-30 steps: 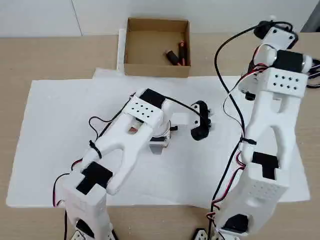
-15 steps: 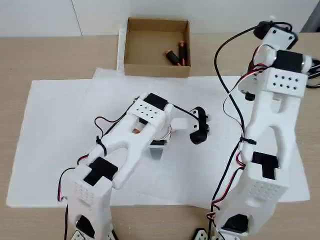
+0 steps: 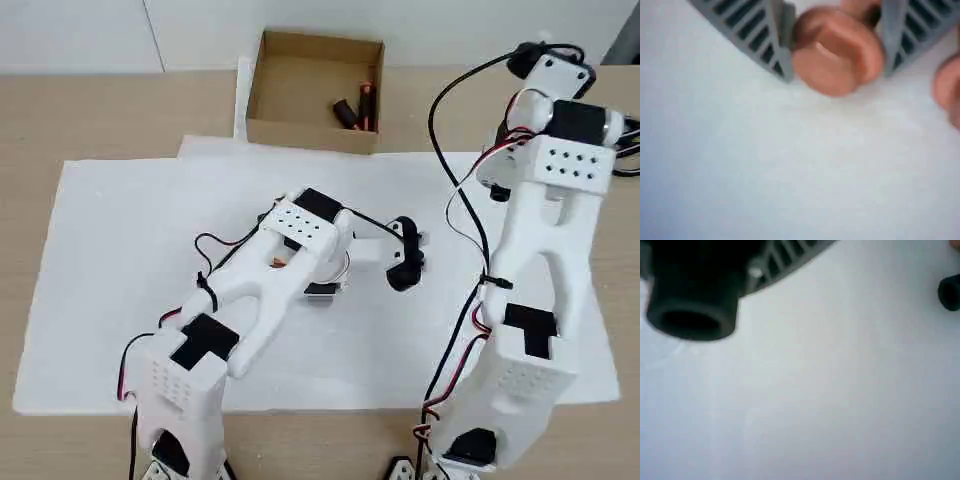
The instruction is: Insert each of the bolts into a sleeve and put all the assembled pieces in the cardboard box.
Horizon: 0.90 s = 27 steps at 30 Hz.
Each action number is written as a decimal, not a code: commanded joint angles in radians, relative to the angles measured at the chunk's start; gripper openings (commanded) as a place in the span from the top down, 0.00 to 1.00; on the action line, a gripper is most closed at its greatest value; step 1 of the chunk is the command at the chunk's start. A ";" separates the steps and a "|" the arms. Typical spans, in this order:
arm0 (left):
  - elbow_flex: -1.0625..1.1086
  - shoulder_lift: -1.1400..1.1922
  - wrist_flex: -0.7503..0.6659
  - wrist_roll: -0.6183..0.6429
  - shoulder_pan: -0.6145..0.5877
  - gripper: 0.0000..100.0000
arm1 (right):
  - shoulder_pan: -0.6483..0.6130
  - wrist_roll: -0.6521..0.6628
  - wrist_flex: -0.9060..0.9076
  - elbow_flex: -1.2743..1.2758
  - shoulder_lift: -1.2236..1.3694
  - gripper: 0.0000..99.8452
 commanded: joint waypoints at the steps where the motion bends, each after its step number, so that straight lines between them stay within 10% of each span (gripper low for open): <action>1: -0.047 0.002 -0.020 0.014 -0.005 0.99 | 0.013 0.003 0.001 -0.005 -0.077 1.00; 21: -0.259 -0.008 0.238 0.066 0.066 0.99 | 0.012 0.003 0.001 -0.005 -0.077 1.00; 27: -0.377 -0.008 0.255 0.262 0.044 0.99 | -0.004 0.003 0.001 -0.005 -0.077 1.00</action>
